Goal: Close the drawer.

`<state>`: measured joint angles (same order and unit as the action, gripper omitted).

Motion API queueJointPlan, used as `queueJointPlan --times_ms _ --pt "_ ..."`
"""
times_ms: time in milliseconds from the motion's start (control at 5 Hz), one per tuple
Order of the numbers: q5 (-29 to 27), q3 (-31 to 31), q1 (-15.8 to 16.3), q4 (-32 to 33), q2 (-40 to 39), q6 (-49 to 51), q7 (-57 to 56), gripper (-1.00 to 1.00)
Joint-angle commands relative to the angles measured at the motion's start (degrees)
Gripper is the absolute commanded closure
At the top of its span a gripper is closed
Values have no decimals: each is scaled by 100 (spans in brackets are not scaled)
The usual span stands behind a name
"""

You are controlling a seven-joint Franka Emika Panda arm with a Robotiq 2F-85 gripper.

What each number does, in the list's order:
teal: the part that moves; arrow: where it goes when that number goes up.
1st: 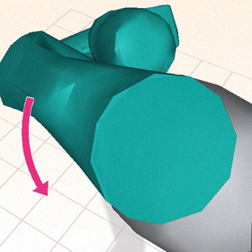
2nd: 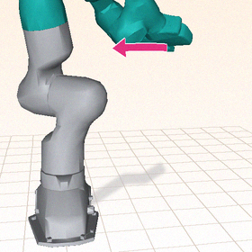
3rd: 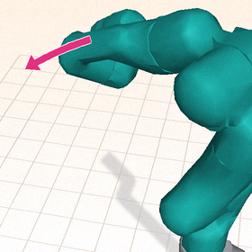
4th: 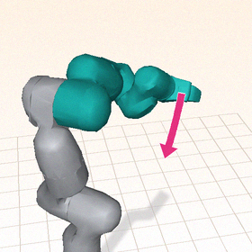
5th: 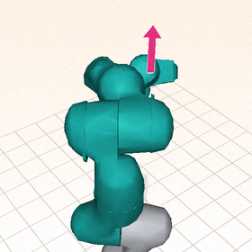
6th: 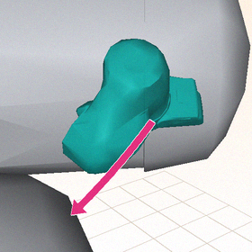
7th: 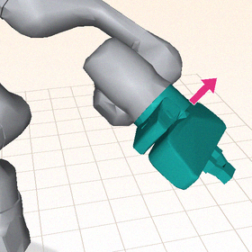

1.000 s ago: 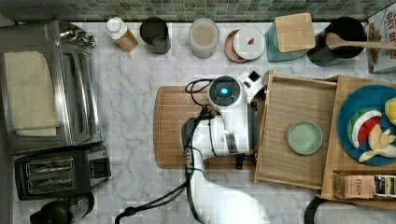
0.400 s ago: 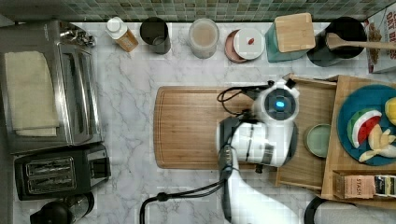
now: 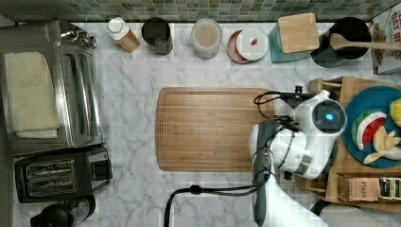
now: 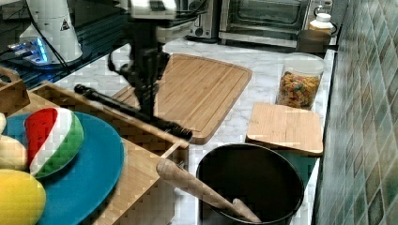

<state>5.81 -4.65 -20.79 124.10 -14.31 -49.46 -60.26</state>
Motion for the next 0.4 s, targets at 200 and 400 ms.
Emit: queueJointPlan --times_ms 200,400 --pt "6 -822 -964 -573 -486 -363 -417 100" --pt "559 -1033 -736 -547 -398 -204 328 100"
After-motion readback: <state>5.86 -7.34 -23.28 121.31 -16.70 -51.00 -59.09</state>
